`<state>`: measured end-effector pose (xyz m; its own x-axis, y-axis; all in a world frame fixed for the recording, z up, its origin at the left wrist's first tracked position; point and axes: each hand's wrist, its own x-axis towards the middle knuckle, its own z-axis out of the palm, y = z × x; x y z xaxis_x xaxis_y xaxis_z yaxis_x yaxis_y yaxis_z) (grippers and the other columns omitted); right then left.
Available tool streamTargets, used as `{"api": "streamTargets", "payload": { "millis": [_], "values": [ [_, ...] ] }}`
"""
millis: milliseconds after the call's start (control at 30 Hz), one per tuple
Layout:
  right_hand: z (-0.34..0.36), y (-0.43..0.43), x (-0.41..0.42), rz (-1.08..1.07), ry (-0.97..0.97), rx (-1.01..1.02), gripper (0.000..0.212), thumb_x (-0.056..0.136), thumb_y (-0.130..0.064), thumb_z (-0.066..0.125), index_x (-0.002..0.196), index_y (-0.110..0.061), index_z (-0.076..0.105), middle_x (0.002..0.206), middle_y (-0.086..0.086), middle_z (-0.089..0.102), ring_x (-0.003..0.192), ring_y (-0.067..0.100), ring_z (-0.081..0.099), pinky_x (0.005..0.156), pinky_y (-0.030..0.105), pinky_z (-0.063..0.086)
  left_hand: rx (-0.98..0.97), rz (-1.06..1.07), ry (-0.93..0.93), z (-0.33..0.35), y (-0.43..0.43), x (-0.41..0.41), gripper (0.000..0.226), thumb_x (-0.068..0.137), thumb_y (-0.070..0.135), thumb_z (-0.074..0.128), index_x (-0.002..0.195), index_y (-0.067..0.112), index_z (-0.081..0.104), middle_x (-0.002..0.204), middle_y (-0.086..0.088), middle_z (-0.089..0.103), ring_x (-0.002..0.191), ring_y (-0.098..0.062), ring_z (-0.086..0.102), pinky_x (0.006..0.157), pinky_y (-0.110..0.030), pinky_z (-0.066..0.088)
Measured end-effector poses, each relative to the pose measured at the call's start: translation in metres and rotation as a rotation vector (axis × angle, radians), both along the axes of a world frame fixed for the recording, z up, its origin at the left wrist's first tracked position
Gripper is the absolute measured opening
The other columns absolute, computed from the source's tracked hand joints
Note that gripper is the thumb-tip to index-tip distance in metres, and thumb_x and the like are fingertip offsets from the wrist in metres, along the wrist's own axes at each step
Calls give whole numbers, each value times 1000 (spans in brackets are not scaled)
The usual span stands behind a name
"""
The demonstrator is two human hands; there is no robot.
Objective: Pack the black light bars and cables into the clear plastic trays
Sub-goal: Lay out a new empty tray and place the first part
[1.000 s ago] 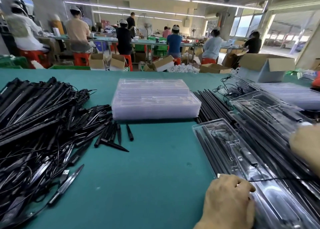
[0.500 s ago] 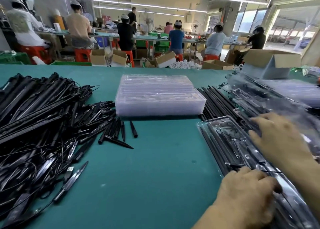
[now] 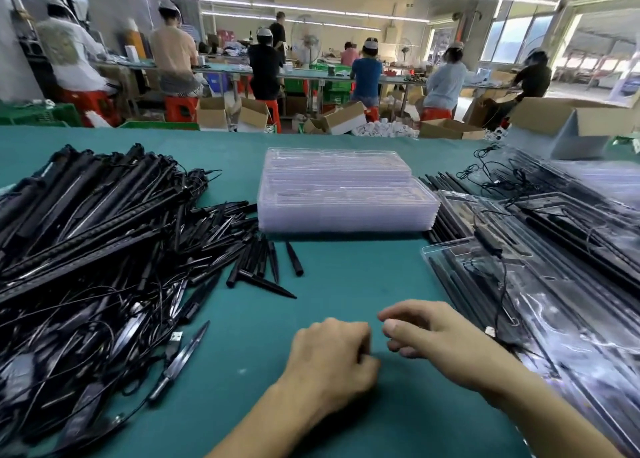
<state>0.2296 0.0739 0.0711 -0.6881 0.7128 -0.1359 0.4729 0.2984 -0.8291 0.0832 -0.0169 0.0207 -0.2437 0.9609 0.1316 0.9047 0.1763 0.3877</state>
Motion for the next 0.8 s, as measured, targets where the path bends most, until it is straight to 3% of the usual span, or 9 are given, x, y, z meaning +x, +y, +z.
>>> {"api": "streamTargets", "payload": {
  "millis": [100, 167, 233, 400, 467, 567, 667, 800],
  "values": [
    [-6, 6, -21, -1, -79, 172, 12, 89, -29, 64, 98, -24, 71, 81, -12, 70, 84, 6, 66, 82, 23, 52, 64, 167, -49, -7, -7, -26, 22, 72, 45, 44, 84, 27, 48, 80, 4, 65, 82, -23, 60, 62, -31, 34],
    [-7, 11, -39, -37, -72, 273, 9, 89, -28, 63, 92, -29, 71, 72, -20, 65, 78, -1, 62, 72, 8, 44, 121, 247, -71, -10, -11, -41, 24, 69, 45, 41, 83, 28, 50, 69, 6, 60, 72, -21, 57, 59, -31, 34],
    [-10, 19, -61, -78, -53, 357, 12, 89, -25, 60, 88, -26, 73, 70, -21, 64, 76, 1, 60, 63, 4, 38, 177, 304, -115, -13, -16, -53, 22, 68, 45, 39, 81, 31, 51, 61, 8, 56, 67, -20, 55, 56, -31, 34],
    [-21, 53, -116, -158, -71, 493, 21, 92, -16, 54, 104, -15, 71, 107, 3, 70, 101, 22, 61, 85, 27, 44, 409, 356, -416, -19, -24, -72, 6, 78, 30, 55, 76, 33, 60, 52, 9, 53, 52, -9, 49, 53, -27, 39],
    [-20, 71, -133, -162, -76, 600, 31, 93, -13, 52, 122, -14, 63, 125, 8, 61, 114, 26, 55, 98, 32, 42, 490, 353, -473, -21, -25, -75, 16, 83, 15, 63, 75, 29, 64, 49, 5, 49, 46, -8, 43, 49, -22, 36],
    [-8, 97, -158, -129, -112, 746, 48, 96, -14, 52, 143, -19, 43, 145, 8, 43, 130, 30, 41, 109, 41, 34, 514, 358, -546, -23, -26, -79, 19, 83, 8, 65, 73, 25, 66, 45, 9, 44, 43, -6, 39, 45, -14, 32],
    [8, 114, -182, -29, -177, 786, 54, 99, -24, 53, 150, -24, 34, 151, 7, 39, 137, 30, 35, 112, 43, 30, 511, 375, -589, -24, -25, -80, 18, 82, 8, 65, 72, 23, 67, 44, 11, 42, 43, -6, 37, 45, -15, 31],
    [19, 128, -204, -9, -179, 688, 31, 99, -30, 55, 127, -22, 63, 137, 9, 56, 121, 30, 53, 101, 44, 45, 511, 393, -630, -21, -23, -81, 19, 81, 8, 65, 71, 24, 66, 44, 11, 41, 43, -5, 35, 45, -16, 31]
  ]
}}
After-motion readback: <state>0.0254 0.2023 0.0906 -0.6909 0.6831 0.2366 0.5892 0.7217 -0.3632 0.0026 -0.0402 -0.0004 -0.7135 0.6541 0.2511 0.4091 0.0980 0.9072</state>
